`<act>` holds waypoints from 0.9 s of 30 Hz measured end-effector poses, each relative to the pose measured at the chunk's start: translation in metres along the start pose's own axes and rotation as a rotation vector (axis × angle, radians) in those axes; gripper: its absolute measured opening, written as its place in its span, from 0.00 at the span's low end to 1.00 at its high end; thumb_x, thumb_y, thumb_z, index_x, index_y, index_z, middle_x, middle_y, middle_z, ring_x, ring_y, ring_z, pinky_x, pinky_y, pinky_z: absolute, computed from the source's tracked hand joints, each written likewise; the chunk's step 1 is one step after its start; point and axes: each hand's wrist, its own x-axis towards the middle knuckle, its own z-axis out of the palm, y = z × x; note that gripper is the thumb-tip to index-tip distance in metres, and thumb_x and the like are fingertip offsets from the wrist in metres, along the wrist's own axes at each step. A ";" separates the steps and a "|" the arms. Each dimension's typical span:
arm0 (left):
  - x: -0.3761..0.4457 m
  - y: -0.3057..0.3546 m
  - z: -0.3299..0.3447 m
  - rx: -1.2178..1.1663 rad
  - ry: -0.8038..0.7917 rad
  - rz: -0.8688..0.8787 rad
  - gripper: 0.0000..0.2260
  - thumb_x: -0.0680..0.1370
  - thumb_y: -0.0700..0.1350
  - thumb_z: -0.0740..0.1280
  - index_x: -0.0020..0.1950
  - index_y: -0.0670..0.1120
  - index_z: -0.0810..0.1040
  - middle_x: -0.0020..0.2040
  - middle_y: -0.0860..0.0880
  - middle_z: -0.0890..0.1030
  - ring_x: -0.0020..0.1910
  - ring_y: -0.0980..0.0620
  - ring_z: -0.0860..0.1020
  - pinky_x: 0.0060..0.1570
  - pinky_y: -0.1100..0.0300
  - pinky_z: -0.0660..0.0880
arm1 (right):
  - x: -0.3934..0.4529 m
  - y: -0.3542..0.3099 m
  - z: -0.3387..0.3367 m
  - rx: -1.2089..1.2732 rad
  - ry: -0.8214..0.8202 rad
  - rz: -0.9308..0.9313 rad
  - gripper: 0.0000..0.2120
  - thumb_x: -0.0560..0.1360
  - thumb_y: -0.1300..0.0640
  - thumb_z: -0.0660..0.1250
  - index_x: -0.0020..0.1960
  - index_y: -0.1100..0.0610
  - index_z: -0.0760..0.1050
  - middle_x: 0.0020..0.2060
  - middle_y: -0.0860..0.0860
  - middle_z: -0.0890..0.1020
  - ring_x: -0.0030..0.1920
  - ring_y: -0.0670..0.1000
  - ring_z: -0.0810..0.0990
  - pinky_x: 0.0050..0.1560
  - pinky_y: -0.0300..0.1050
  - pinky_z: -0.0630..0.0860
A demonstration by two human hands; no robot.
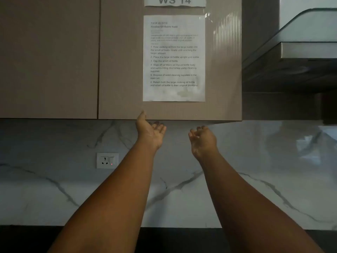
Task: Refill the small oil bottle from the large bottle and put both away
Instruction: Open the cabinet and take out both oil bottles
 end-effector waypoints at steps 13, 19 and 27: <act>0.006 0.001 -0.004 -0.157 -0.064 -0.038 0.39 0.76 0.66 0.63 0.77 0.41 0.61 0.72 0.41 0.70 0.71 0.39 0.70 0.65 0.45 0.68 | 0.003 -0.014 0.006 0.333 -0.040 0.131 0.20 0.78 0.74 0.52 0.70 0.69 0.63 0.67 0.64 0.70 0.69 0.61 0.70 0.71 0.52 0.65; -0.001 0.003 -0.003 -0.099 -0.057 -0.046 0.37 0.75 0.68 0.63 0.74 0.42 0.65 0.69 0.42 0.72 0.67 0.41 0.73 0.63 0.46 0.69 | -0.007 -0.017 0.001 0.312 -0.080 0.167 0.05 0.78 0.71 0.57 0.50 0.68 0.72 0.49 0.62 0.78 0.63 0.60 0.76 0.65 0.50 0.72; -0.024 -0.018 0.015 0.758 0.317 0.467 0.47 0.75 0.64 0.69 0.81 0.47 0.45 0.79 0.42 0.59 0.75 0.40 0.64 0.69 0.43 0.63 | -0.020 -0.022 0.006 0.177 -0.140 0.035 0.06 0.75 0.56 0.70 0.50 0.58 0.78 0.46 0.53 0.84 0.50 0.52 0.83 0.54 0.43 0.77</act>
